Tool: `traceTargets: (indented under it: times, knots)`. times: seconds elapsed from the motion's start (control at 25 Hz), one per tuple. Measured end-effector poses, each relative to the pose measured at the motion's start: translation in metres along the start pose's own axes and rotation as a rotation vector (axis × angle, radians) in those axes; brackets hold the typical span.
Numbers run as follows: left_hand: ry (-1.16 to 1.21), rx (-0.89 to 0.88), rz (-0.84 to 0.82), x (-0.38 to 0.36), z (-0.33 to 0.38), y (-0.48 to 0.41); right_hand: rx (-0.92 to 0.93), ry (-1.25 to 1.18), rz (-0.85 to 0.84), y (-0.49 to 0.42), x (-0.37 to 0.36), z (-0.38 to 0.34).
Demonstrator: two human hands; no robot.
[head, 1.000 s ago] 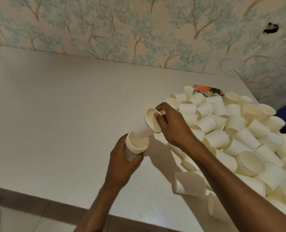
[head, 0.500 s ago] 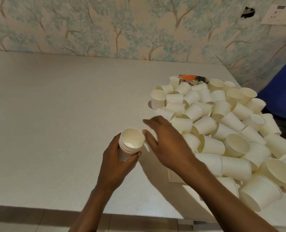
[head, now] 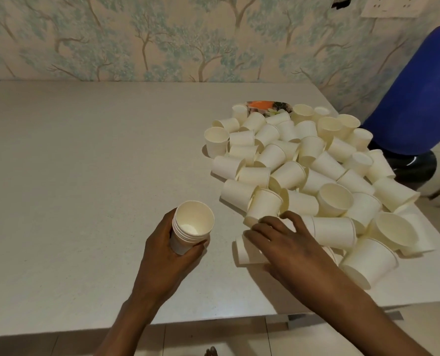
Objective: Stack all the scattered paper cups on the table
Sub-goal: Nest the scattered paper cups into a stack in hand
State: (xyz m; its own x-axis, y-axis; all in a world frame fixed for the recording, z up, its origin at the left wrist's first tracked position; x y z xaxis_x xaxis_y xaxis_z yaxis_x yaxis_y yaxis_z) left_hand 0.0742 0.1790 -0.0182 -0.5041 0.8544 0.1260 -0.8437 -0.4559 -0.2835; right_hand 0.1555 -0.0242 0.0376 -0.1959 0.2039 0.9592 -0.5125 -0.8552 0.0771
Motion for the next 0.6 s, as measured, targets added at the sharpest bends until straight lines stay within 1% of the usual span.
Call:
traceTargets:
  times: [0.08, 0.16, 0.2, 0.32, 0.4, 0.48, 0.6]
  knots:
    - [-0.009, 0.008, -0.021, -0.006, 0.001, 0.005, 0.021, 0.01, 0.053, -0.003, -0.004, -0.005]
    - [-0.02, 0.007, -0.042, -0.01, 0.002, 0.01, -0.004, -0.046, 0.134, -0.002, 0.0, -0.004]
    - [-0.026, 0.006, -0.048, -0.011, 0.003, 0.013, -0.035, -0.132, 0.189, 0.0, 0.006, -0.001]
    - [-0.043, 0.003, -0.054, -0.013, 0.006, 0.019, -0.146, -0.55, 0.365, 0.009, 0.027, 0.014]
    - [-0.067, -0.008, -0.069, -0.018, 0.01, 0.023, -0.174, -0.742, 0.446, 0.013, 0.037, 0.019]
    - [-0.088, -0.021, -0.096, -0.025, 0.013, 0.026, -0.169, -0.84, 0.435, 0.015, 0.04, 0.015]
    - [-0.08, 0.0, -0.13, -0.04, 0.016, 0.037, -0.121, -0.856, 0.351, 0.02, 0.035, -0.004]
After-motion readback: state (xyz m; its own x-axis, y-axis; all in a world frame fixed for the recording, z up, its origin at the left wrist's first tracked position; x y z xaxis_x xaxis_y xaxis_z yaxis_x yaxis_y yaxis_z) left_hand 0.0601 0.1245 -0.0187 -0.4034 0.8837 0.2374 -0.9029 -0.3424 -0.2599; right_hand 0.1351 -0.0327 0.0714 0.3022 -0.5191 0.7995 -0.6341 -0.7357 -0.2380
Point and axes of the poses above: each hand's wrist, its own y-axis away from the middle knuckle, its own x-axis out of the back of the hand, z = x × y, the point moved 7 cm from there along -y, towards the middle knuckle, and after that the axes turned 9 degrees about y, right-handed, at the moved point
